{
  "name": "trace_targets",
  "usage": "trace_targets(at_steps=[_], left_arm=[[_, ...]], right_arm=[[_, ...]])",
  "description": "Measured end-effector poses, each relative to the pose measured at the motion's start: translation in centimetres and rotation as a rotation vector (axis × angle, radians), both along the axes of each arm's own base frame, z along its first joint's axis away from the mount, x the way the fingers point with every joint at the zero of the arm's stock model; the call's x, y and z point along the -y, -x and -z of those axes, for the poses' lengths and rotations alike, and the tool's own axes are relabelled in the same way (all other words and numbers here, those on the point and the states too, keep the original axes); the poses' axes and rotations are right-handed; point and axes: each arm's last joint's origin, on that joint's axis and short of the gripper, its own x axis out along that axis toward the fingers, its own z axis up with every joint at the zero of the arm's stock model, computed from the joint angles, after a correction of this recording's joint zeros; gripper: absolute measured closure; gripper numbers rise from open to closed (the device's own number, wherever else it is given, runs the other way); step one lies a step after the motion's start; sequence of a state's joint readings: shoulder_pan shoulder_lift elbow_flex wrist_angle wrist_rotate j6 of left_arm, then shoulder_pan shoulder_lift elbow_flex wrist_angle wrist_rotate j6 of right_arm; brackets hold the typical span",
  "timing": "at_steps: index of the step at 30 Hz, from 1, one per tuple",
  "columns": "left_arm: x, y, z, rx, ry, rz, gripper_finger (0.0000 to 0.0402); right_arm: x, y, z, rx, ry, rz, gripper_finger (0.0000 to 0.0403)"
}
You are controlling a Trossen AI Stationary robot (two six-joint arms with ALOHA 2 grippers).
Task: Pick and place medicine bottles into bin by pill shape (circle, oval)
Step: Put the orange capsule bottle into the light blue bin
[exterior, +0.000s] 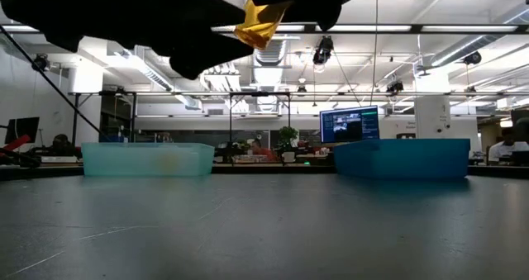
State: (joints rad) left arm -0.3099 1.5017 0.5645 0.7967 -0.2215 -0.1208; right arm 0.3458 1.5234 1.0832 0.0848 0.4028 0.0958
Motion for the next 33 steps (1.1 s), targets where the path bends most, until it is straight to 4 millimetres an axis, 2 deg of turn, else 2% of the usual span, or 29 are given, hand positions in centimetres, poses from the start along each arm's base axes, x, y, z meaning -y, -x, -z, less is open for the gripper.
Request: trace_targets(at_steps=[8, 24, 27, 33], left_arm=[[0.4, -1.1, 0.0, 0.042, -0.004, 0.016, 0.0112], [0.2, -1.3, 0.0, 0.054, -0.006, -0.001, 0.0114], [0.1, -1.3, 0.0, 0.054, -0.007, -0.007, 0.013], [0.1, -1.3, 0.0, 0.055, -0.009, -0.03, 0.0191]], right_arm=[[-0.1, 0.0, 0.0, -0.003, -0.025, -0.031, 0.0207], [0.3, -0.3, -0.2, 0.013, -0.021, -0.021, 0.0207], [0.3, -0.3, -0.3, 0.022, -0.024, -0.021, 0.0207], [0.3, -0.3, -0.3, 0.022, -0.025, -0.021, 0.0207]])
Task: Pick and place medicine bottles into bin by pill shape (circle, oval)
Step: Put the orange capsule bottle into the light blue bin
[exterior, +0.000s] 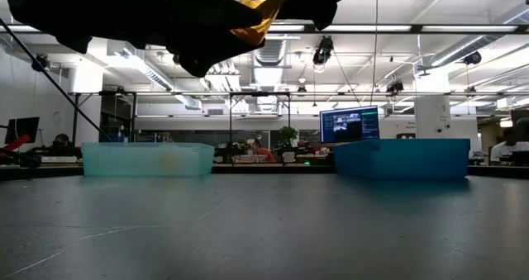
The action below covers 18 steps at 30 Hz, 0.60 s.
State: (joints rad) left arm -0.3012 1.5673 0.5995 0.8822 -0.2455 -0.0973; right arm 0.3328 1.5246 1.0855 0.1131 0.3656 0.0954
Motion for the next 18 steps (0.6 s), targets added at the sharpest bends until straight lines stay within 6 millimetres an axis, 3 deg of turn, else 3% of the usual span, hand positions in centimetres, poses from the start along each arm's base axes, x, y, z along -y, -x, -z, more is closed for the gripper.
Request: trace_targets(at_steps=[6, 13, 18], left_arm=[[0.0, 0.0, 0.0, -0.001, -0.004, -0.002, 0.0245], [0.0, 0.0, 0.0, 0.003, -0.01, -0.015, 0.0242], [0.1, 0.1, -0.6, 0.063, -0.029, -0.011, 0.0239]], right_arm=[[0.0, 0.0, 0.0, -0.002, -0.005, -0.002, 0.0203], [0.0, 0.1, -0.1, 0.001, 0.01, -0.005, 0.016], [-0.2, 1.1, -1.7, 0.034, 0.026, -0.03, 0.0123]])
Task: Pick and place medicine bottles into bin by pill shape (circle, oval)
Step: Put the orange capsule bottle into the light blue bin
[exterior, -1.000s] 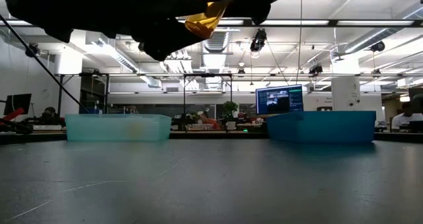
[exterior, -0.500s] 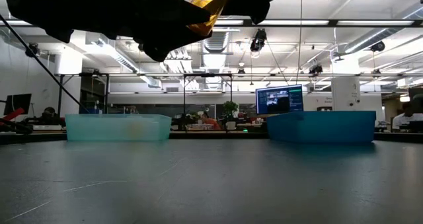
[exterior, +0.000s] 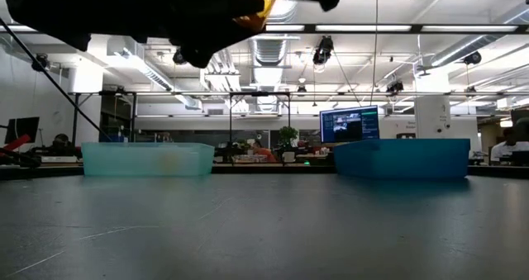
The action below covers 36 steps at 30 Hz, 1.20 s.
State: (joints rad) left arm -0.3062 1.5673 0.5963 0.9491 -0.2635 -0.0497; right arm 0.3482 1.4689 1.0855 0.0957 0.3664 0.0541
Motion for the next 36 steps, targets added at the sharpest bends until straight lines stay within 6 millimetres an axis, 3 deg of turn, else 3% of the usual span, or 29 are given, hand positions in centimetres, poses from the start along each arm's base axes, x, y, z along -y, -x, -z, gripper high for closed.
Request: trace_targets(at_steps=[7, 15, 21, 36], left_arm=[[0.2, 0.5, -0.1, 0.064, -0.013, 0.025, 0.0237], [0.6, 0.7, -0.8, 0.128, -0.028, 0.051, 0.0236], [0.6, 0.7, -1.1, 0.153, -0.02, 0.05, 0.0236], [0.6, 0.5, -1.6, 0.183, -0.009, 0.052, 0.0235]], right_arm=[[-0.8, 2.6, -1.9, 0.058, -0.005, -0.053, 0.0117], [-1.8, 4.3, 0.3, 0.194, -0.009, -0.033, 0.0135], [-1.8, 3.6, 2.5, 0.329, 0.01, -0.023, 0.0138], [-2.1, 0.2, 3.2, 0.468, 0.056, 0.014, 0.0138]])
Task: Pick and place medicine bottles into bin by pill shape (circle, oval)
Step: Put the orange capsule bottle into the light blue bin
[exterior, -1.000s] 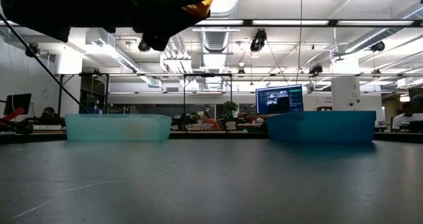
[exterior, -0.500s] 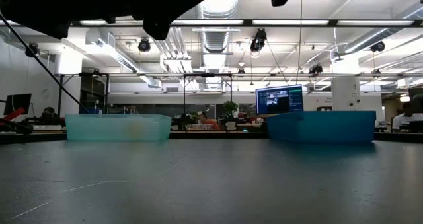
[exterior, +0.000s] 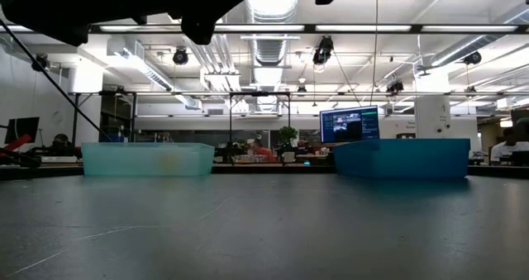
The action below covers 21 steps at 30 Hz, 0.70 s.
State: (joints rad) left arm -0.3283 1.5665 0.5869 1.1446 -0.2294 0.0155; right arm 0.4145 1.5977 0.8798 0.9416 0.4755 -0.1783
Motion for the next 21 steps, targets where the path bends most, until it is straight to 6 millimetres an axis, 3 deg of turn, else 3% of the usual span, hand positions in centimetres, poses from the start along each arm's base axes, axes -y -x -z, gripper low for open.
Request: trace_targets(at_steps=[4, 14, 21], left_arm=[[0.01, 0.01, -0.02, 0.002, 0.003, 0.002, 0.0235], [0.01, -0.03, -0.02, -0.001, 0.006, 0.002, 0.0235], [-0.04, -0.04, -0.01, -0.008, 0.056, 0.007, 0.0219]], right_arm=[[-0.06, -0.41, -0.14, 0.013, 0.002, 0.004, 0.015], [0.24, -0.52, 0.0, -0.004, 0.008, 0.014, 0.0228], [0.38, -0.52, -0.02, -0.015, 0.023, 0.014, 0.0228]])
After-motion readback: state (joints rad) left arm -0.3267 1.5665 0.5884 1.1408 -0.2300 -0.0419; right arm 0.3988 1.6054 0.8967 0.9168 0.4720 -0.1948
